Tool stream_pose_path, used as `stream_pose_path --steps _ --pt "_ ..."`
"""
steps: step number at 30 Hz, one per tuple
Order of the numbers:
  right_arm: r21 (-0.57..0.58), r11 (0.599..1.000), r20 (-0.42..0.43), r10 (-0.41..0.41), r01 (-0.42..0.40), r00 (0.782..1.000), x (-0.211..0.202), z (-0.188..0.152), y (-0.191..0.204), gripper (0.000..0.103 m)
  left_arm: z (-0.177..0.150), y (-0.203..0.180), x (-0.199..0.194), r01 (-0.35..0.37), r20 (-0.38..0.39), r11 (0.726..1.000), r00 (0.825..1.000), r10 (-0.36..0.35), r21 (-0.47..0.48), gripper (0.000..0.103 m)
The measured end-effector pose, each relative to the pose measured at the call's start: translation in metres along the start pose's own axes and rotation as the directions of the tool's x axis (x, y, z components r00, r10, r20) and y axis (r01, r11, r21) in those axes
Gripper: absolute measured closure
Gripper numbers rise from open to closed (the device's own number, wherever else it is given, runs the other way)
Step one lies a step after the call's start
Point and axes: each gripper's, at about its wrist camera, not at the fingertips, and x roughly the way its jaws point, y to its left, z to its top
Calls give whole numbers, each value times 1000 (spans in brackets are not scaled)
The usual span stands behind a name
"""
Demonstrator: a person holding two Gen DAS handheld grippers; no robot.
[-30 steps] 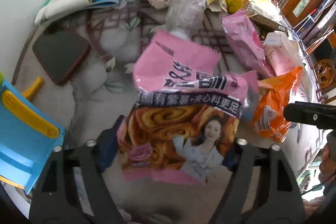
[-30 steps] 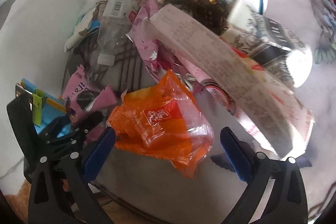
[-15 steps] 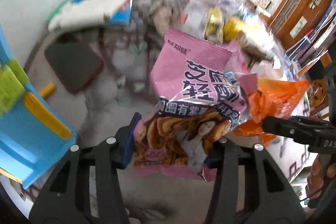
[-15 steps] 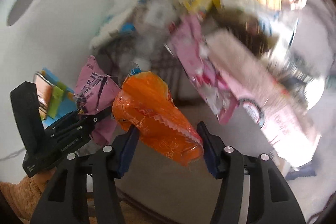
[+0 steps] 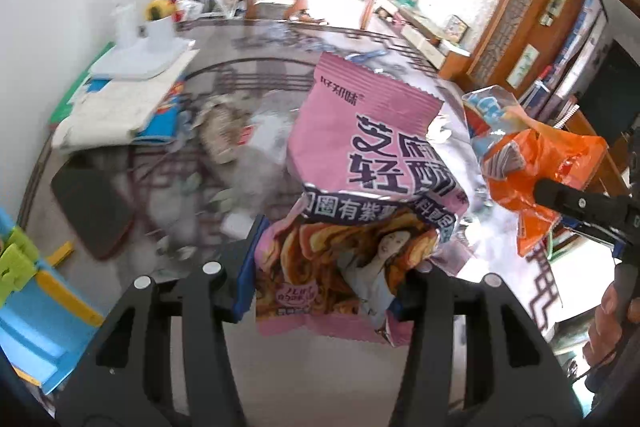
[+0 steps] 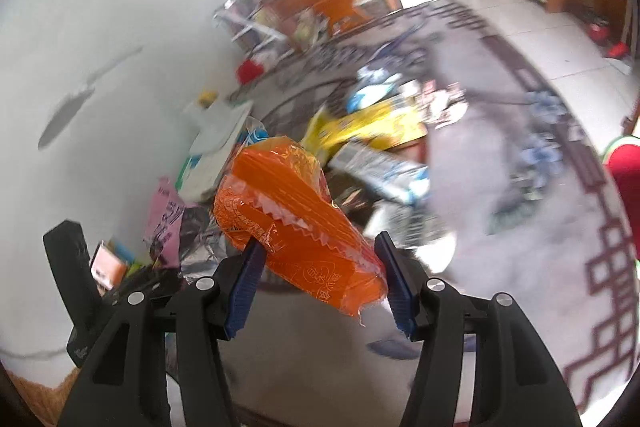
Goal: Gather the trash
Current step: 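Carry both held bags over to the red bin with green rim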
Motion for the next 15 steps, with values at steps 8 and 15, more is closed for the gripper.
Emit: stream_pose_path --steps 8,15 --pt "107 992 71 -68 60 995 -47 9 -69 49 19 -71 16 76 5 994 997 -77 73 55" --pt "213 970 95 -142 119 985 -85 11 -143 49 30 -152 47 170 -39 979 985 -167 114 55"
